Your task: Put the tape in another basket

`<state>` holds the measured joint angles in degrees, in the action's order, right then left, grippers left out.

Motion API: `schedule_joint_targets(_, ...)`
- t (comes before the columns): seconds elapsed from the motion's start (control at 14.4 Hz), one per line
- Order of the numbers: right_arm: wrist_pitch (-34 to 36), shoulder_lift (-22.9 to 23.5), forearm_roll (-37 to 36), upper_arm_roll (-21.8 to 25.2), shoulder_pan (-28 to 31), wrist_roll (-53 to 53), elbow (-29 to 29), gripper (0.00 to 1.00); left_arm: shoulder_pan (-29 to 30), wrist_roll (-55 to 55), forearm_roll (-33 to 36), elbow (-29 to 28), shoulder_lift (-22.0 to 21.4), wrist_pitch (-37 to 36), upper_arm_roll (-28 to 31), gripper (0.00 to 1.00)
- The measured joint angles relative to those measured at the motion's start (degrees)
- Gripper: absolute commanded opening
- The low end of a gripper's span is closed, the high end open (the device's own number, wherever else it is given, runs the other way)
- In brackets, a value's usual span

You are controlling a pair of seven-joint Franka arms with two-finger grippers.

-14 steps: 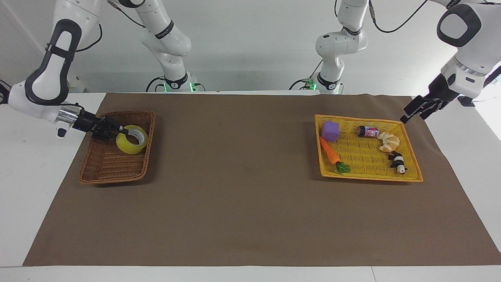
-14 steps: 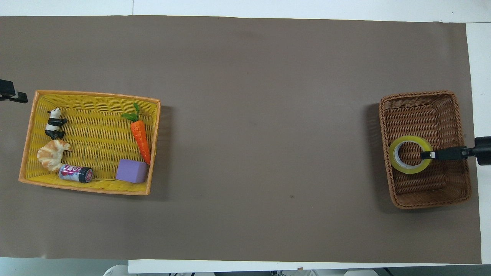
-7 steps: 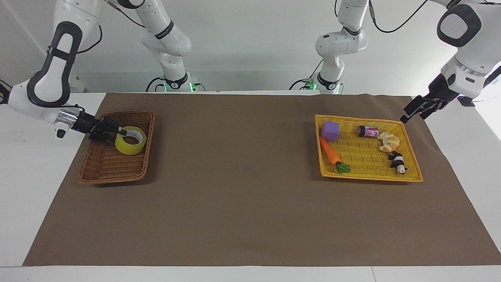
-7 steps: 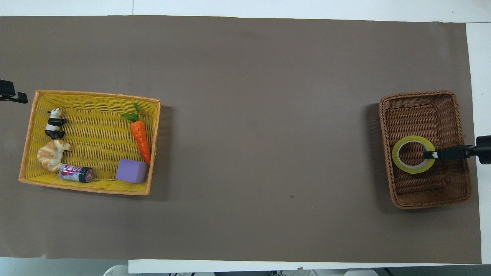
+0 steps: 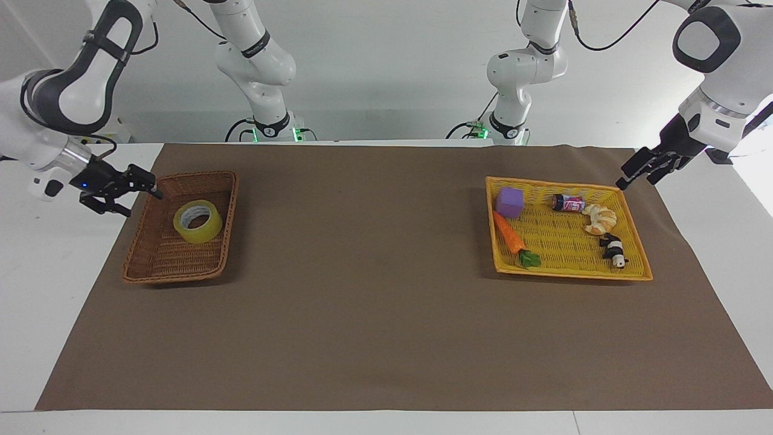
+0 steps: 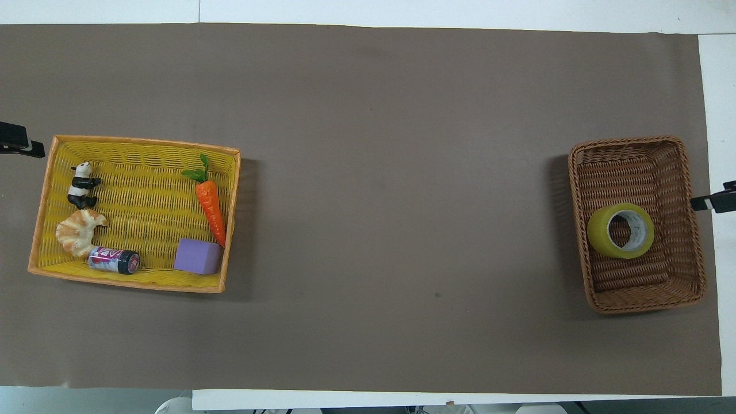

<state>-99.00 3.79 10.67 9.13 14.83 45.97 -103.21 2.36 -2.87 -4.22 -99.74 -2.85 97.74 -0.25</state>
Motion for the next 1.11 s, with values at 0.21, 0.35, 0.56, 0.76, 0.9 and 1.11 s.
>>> schedule_joint_targets(0.21,6.40,-3.46,-4.01,-0.37,-6.00,-17.53,4.57,1.00,-4.30,1.70,4.37,0.02,-0.01,-0.03,0.66,1.00)
schedule_joint_targets(0.35,14.05,-4.75,-7.44,-0.50,-9.81,-25.48,8.91,1.00,-5.92,3.42,7.23,0.23,-0.01,-0.53,1.05,1.00)
schedule_joint_targets(0.56,19.54,-5.04,-9.82,-0.60,-13.36,-31.63,15.40,1.00,-6.61,4.09,8.93,0.62,-0.02,-1.84,1.29,1.00)
schedule_joint_targets(0.76,22.74,-4.74,-9.91,-0.28,-13.28,-32.71,17.61,1.00,-6.61,4.51,9.37,1.33,0.04,-4.09,1.66,1.00)
schedule_joint_targets(0.9,23.24,-4.20,-10.24,-0.14,-13.44,-32.72,17.24,1.00,-6.61,4.62,9.50,2.78,0.23,-5.65,1.67,1.00)
schedule_joint_targets(1.11,23.21,-4.27,-12.14,-0.24,-15.25,-34.25,17.50,1.00,-6.62,4.91,9.51,3.55,0.54,-6.30,1.67,1.00)
